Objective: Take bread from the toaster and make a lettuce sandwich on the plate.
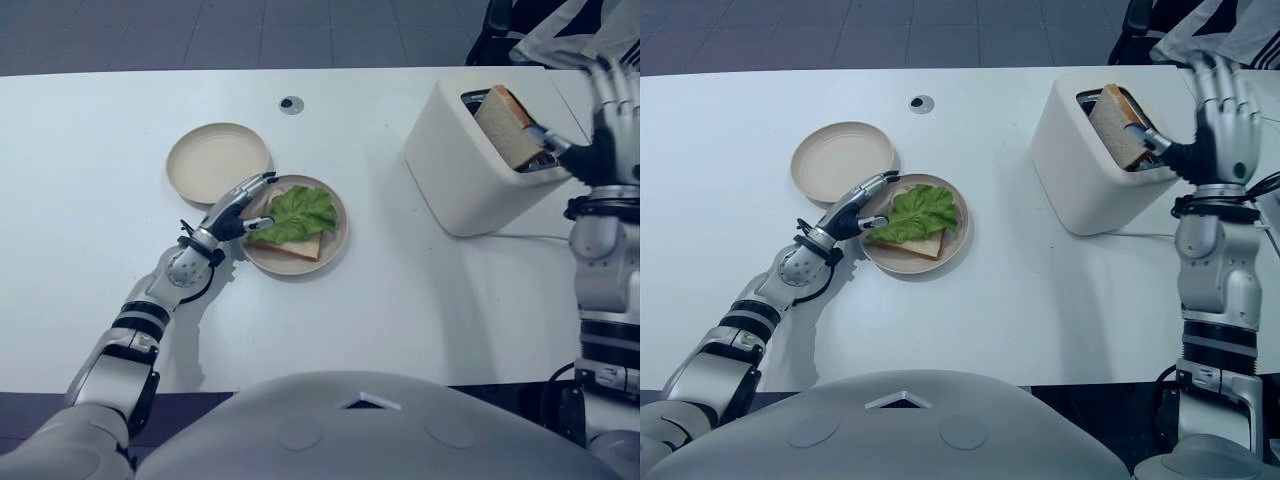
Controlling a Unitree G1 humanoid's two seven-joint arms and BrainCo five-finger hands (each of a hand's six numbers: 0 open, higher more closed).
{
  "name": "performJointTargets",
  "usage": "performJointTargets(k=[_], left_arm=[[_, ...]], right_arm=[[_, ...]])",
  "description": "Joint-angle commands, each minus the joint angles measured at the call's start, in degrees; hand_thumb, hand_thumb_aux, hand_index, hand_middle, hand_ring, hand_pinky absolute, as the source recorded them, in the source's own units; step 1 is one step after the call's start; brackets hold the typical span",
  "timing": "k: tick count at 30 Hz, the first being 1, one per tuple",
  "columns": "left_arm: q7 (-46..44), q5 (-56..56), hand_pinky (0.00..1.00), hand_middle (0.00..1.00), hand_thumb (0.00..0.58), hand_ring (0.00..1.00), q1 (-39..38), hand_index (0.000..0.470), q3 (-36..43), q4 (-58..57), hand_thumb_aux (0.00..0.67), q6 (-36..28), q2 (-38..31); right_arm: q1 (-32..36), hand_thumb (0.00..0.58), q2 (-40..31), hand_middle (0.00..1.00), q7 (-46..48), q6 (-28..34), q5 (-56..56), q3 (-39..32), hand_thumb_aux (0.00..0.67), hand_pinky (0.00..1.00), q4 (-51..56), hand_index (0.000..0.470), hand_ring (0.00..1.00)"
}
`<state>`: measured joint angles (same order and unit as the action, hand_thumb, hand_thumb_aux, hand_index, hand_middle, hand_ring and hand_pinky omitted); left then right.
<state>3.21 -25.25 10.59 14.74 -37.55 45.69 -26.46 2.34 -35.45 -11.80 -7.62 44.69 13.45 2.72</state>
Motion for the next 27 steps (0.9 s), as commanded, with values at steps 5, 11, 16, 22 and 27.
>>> performJointTargets(k=[5, 11, 16, 22, 27], left_arm=[[-1.04, 1.99, 0.0, 0.0, 0.0, 0.0, -2.31, 0.0, -1.61, 6.19, 0.0, 2.44, -0.08], [2.39, 5.6, 0.0, 0.0, 0.0, 0.0, -2.84, 0.0, -7.01, 10.78, 0.0, 5.42, 1.06], [3.59, 9.08, 0.0, 0.0, 0.0, 0.0, -3.09, 0.0, -10.36, 13.22, 0.0, 8.33, 2.35], [9.94, 13.9, 0.0, 0.0, 0.0, 0.0, -2.68, 0.0, -19.87, 14.66, 0.0, 11.24, 4.24], [8.55, 10.58, 0.0, 0.0, 0.0, 0.0, -4.02, 0.0, -20.39, 17.65, 0.0, 14.6, 3.24]], right_arm=[[3.75, 0.58, -2.62, 1.0, 0.53, 1.8, -0.09, -5.24, 0.67, 1.0, 3.94, 0.47, 1.0], [4.3, 0.58, -1.36, 1.0, -12.94, -4.74, -2.58, 1.56, 0.67, 1.0, -7.09, 0.47, 1.0], [7.01, 0.58, 1.95, 1.0, -16.63, -17.47, -9.95, -1.63, 0.67, 1.0, -15.68, 0.47, 1.0], [15.04, 0.58, 14.3, 1.0, 22.47, -19.66, -41.99, -25.93, 0.67, 1.0, 7.44, 0.47, 1.0], [20.97, 0.58, 23.07, 1.0, 35.41, -17.3, -44.31, -30.48, 0.67, 1.0, 27.31, 0.47, 1.0]])
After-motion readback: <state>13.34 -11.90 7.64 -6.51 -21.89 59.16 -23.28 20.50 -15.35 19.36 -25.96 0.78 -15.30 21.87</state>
